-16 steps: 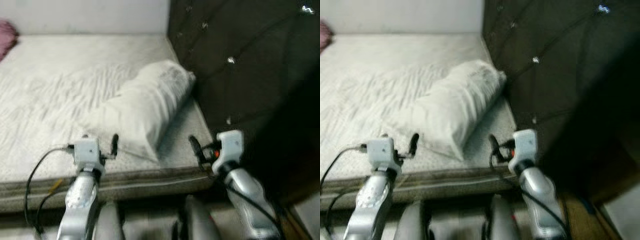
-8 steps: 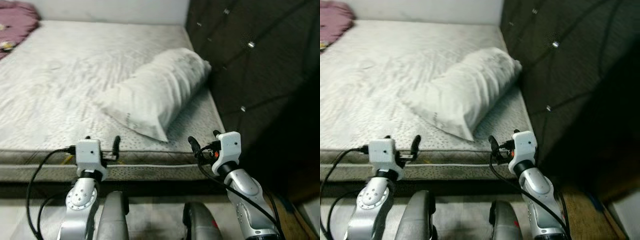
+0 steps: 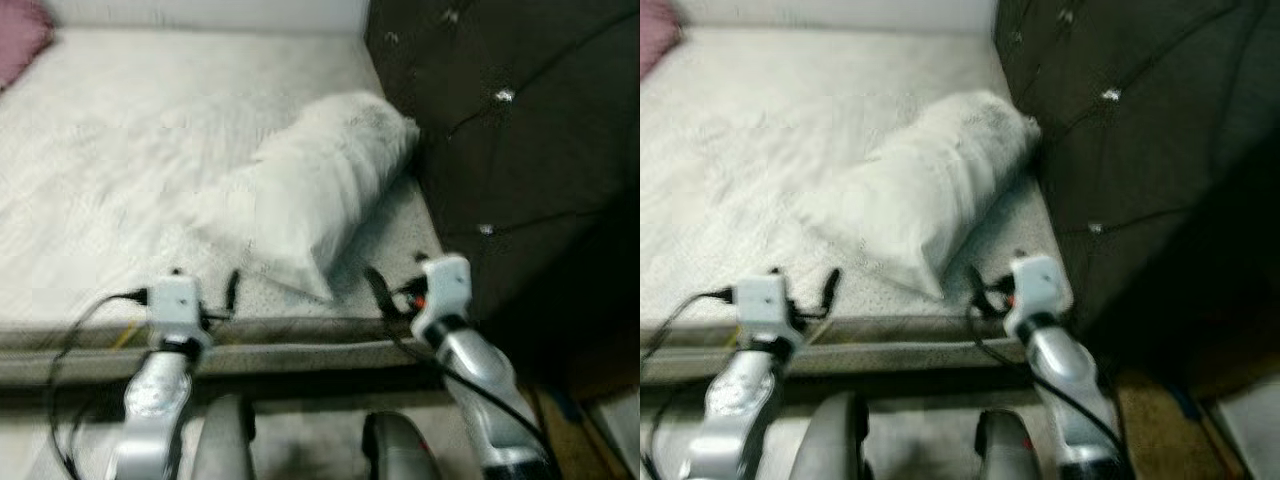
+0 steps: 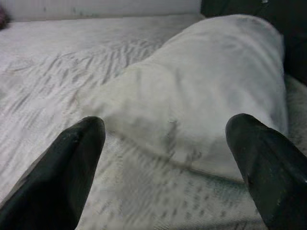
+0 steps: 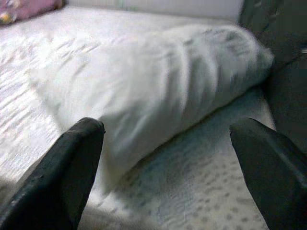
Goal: Clean up the room
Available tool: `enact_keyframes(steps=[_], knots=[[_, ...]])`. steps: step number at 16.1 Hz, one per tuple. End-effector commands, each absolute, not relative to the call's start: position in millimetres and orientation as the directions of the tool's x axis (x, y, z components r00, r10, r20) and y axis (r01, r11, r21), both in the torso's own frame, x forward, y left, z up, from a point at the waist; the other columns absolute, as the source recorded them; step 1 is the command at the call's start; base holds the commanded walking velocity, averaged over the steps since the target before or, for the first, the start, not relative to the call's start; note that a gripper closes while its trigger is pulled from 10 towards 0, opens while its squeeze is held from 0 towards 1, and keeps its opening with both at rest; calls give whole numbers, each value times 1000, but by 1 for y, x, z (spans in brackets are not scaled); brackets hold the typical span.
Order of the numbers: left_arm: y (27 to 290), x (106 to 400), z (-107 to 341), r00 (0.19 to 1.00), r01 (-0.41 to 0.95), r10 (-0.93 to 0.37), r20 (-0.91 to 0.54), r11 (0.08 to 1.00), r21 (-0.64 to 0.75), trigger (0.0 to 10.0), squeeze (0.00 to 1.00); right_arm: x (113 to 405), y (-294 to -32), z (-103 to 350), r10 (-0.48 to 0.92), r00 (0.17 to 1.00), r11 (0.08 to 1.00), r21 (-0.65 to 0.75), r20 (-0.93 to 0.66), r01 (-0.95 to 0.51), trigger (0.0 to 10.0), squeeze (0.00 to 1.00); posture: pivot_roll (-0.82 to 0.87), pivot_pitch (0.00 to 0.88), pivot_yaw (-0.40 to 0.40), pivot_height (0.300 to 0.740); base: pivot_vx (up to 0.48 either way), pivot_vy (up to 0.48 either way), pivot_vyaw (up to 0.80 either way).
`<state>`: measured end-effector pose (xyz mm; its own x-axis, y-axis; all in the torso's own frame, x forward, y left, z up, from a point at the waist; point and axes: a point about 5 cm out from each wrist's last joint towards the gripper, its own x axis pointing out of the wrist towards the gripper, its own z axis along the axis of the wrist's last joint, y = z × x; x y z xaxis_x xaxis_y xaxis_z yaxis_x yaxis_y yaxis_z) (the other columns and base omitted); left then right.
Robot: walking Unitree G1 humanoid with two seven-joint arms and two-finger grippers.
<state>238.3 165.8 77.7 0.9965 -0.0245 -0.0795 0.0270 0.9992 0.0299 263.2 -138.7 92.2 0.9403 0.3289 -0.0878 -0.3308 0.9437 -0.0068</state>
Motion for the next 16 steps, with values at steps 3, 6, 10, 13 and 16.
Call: enact_keyframes(steps=[3,6,10,13,16], knots=[[155,240,83,996,68,-67,-58,998,7,10000,0,259,-151,87,287,951,957,-8,-118,-290,10000,0,-46,66,-11,626,331,0,0],[154,241,83,996,72,-72,-56,997,9,10000,0,259,-148,87,302,946,951,-30,-117,-307,10000,0,-47,63,-10,626,330,0,0],[153,243,83,996,76,-75,-56,997,11,10000,0,259,-147,86,308,944,949,-35,-118,-314,10000,0,-44,55,-13,626,334,0,748],[152,244,85,996,78,-78,-42,997,1,10000,0,262,-147,85,311,943,947,-43,-120,-318,10000,0,-42,51,-15,626,324,0,150],[150,244,85,996,79,-79,-47,997,1,10000,0,263,-146,85,318,940,946,-30,-122,-324,10000,0,-39,52,-16,626,0,0,0]])
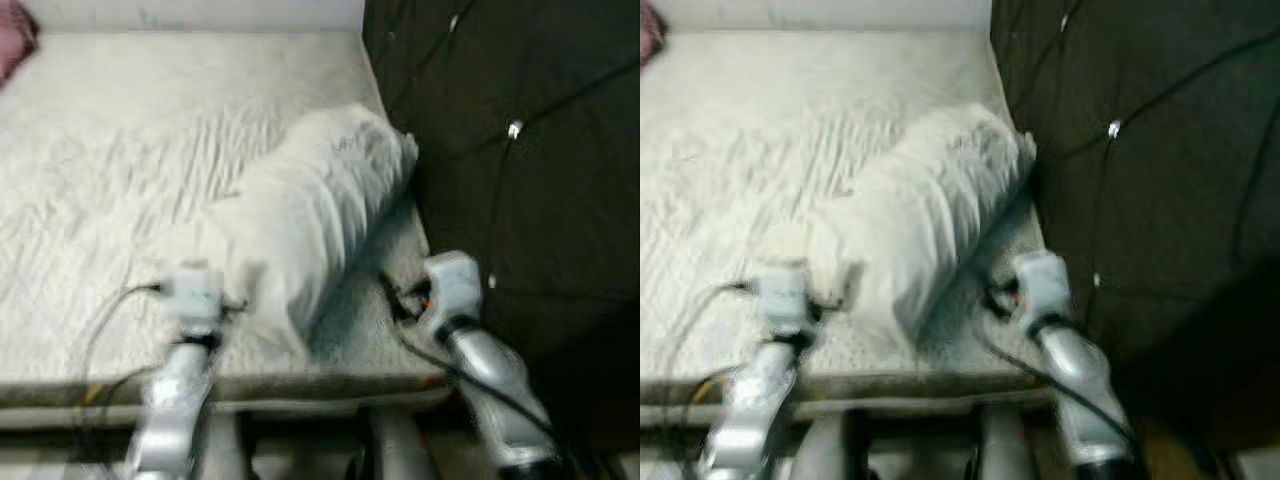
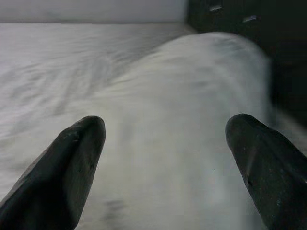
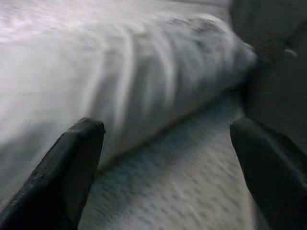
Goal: Clean up the room
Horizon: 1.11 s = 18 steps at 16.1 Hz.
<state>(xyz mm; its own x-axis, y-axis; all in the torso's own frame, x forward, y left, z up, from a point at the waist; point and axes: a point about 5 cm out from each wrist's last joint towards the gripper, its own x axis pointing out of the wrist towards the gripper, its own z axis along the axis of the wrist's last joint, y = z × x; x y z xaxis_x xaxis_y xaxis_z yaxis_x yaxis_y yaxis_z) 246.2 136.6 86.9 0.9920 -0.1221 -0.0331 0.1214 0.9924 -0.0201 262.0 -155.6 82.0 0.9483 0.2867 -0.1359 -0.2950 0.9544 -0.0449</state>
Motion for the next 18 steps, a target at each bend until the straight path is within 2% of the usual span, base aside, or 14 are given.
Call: enact_keyframes(steps=[1,8,10,11,18], knots=[[151,244,84,996,74,-74,-52,997,1,10000,0,262,-145,84,325,938,943,-29,-125,-331,10000,0,-39,52,-16,626,0,0,0],[152,243,84,996,72,-71,-60,997,6,10000,0,261,-140,82,351,928,935,-17,-128,-356,10000,0,-36,66,-20,546,0,0,0],[153,242,84,996,66,-66,-62,998,7,10000,0,261,-140,81,357,924,931,-25,-141,-363,10000,0,-33,70,-25,541,0,0,0],[149,239,84,991,122,-125,-52,991,-47,10000,0,259,-140,76,362,919,929,-23,-153,-370,10000,0,-30,64,-31,541,0,0,0],[147,237,82,992,108,-108,-62,994,-7,10000,0,256,-137,64,403,892,909,-18,-205,-415,10000,0,-1,49,-63,541,0,0,0]])
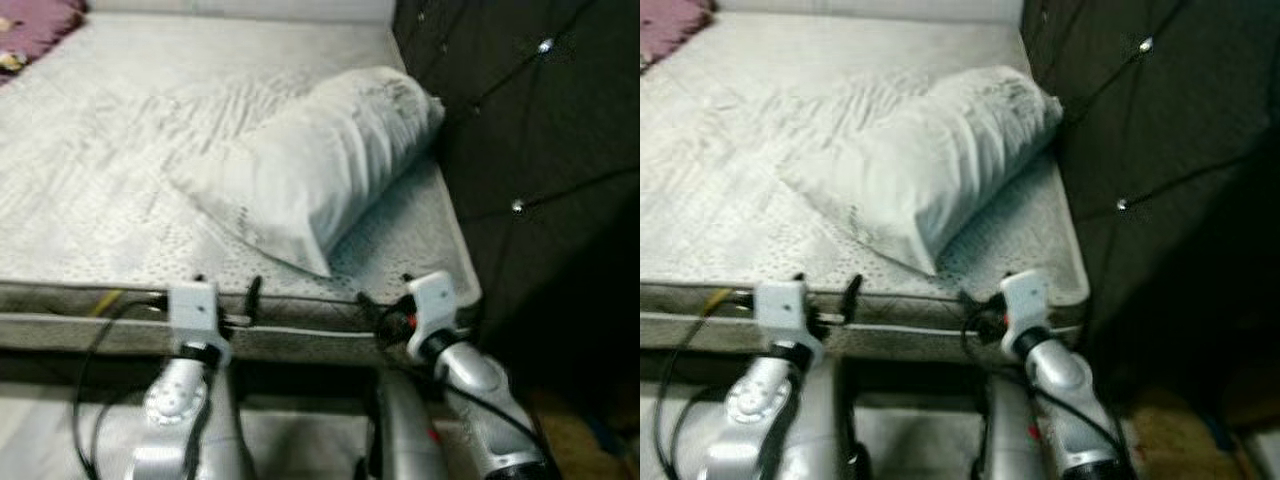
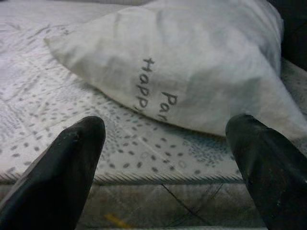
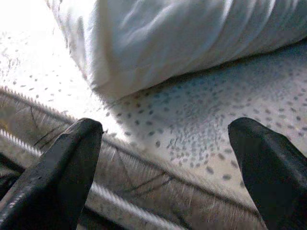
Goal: Clean up the room
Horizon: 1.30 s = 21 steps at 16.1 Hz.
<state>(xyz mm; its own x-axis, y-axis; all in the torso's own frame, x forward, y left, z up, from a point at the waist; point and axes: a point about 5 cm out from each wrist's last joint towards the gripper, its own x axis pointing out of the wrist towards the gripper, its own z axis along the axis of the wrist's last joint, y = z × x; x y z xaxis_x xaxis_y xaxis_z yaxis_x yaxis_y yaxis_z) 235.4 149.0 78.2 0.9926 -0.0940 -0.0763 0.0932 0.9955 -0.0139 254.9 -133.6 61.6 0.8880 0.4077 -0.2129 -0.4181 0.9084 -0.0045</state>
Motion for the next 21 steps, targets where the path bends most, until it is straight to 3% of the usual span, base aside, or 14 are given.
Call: enact_keyframes(steps=[1,4,7,11,13,17,21], knots=[[149,236,82,993,97,-97,-66,995,-4,10000,0,258,-134,64,415,888,905,-12,-200,-426,10000,0,4,50,-65,541,0,0,0],[150,233,83,994,88,-87,-65,996,1,10000,0,258,-129,66,442,879,894,4,-180,-449,10000,0,20,54,-70,521,0,0,0],[152,230,83,994,86,-84,-74,996,17,10000,0,258,-114,60,533,817,836,-12,-221,-549,10000,0,42,60,-68,506,0,0,0],[167,215,91,996,61,-59,-61,997,42,10000,0,275,-83,63,607,772,781,-34,-190,-623,10000,0,123,95,-67,506,0,0,0],[179,206,91,997,-16,22,-74,997,80,10000,0,286,-62,70,632,759,765,-31,-156,-643,10000,0,153,102,-72,506,0,0,0],[213,178,86,966,-197,213,-143,973,117,10000,0,302,-42,80,626,773,776,-15,-99,-630,10000,0,211,120,-88,506,0,0,0],[210,175,93,962,-222,238,-130,967,127,10000,0,322,-35,90,552,831,834,31,-64,-551,10000,0,255,128,-113,506,0,0,0]])
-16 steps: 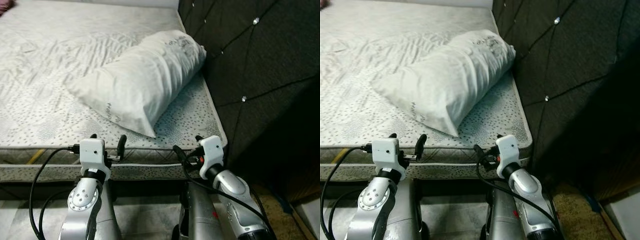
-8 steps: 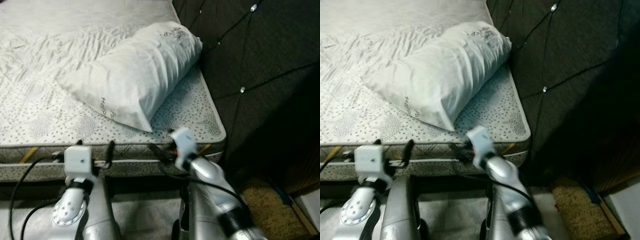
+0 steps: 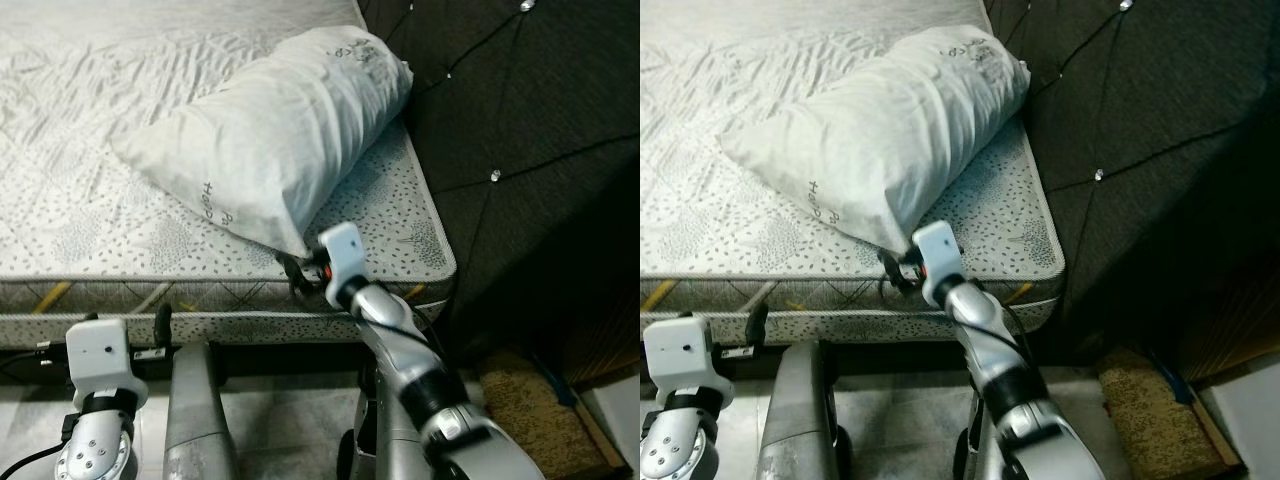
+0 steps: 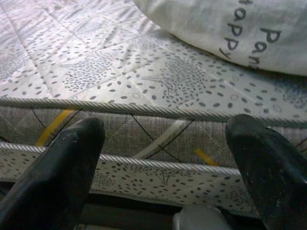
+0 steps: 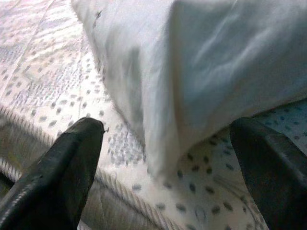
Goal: Clean up the room
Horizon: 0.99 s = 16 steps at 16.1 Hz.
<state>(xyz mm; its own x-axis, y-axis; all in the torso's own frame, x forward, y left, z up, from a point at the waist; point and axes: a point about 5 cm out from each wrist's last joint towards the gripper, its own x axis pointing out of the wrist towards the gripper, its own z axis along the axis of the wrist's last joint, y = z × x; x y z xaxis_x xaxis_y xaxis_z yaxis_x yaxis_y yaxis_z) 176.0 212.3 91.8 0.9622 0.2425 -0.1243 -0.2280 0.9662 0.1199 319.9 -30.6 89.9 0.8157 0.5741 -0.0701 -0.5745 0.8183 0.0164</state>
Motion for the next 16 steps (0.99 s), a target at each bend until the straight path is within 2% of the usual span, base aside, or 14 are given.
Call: enact_keyframes(steps=[1,3,5,6,7,10,16], knots=[[207,176,94,964,-218,233,-126,968,123,10000,0,325,-32,93,555,830,832,43,-57,-553,10000,0,258,130,-121,506,0,0,0],[202,175,95,967,-210,224,-125,971,115,10000,0,327,-23,95,573,817,820,57,-64,-570,10000,0,259,132,-126,506,0,0,0],[201,172,95,965,-215,229,-130,970,108,10000,0,327,-5,97,635,768,772,106,-85,-626,10000,0,261,142,-146,506,0,0,0],[201,172,95,964,-220,233,-132,970,107,10000,0,329,-1,101,635,769,771,115,-78,-626,8431,0,261,146,-148,506,0,0,0],[200,173,95,963,-222,235,-132,969,105,10000,0,332,4,105,630,773,775,121,-78,-620,0,0,262,146,-150,506,0,0,0],[196,174,94,966,-212,223,-133,973,96,10000,0,343,13,120,580,813,814,83,-58,-575,0,0,266,144,-152,506,0,0,0],[193,179,94,967,-210,221,-131,974,90,10000,0,354,1,122,514,852,855,130,-94,-502,0,0,253,145,-162,506,0,0,0]])
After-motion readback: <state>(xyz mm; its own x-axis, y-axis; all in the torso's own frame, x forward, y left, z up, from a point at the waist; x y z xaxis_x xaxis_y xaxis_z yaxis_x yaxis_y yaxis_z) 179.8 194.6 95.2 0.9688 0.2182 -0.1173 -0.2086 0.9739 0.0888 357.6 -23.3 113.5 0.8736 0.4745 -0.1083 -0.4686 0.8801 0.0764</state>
